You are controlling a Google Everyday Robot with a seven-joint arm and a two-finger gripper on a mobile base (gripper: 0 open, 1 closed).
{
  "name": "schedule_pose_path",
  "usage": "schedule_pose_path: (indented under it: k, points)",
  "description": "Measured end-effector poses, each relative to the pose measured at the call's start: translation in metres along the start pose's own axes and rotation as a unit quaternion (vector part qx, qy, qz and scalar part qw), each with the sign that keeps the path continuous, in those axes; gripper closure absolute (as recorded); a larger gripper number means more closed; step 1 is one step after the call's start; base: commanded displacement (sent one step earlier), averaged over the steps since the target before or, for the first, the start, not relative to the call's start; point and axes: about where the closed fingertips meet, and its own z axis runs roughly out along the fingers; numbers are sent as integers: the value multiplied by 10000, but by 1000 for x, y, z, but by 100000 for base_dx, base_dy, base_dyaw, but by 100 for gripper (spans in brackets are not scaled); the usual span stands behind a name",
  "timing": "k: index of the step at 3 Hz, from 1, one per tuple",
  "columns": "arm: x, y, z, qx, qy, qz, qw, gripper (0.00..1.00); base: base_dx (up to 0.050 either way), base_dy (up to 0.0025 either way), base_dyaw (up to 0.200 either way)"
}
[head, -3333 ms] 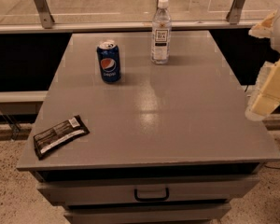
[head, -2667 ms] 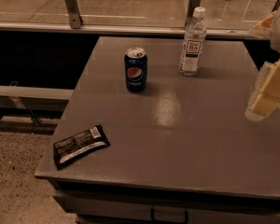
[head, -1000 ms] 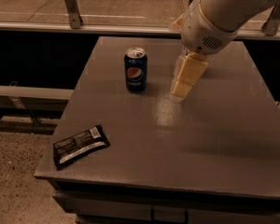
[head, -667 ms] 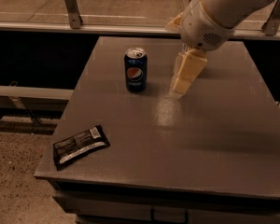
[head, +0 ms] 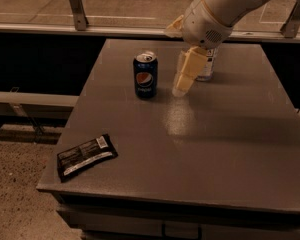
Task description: Move pepsi can near rxbar chocolate
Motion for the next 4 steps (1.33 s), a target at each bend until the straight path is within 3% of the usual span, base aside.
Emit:
schedule_pose_path:
  k: [2,4]
  points:
    - [-4,-20,30,22,-18,7,10000,0,0,0,0]
    - [3,-36,50,118,-68,279,9995,0,0,0,0]
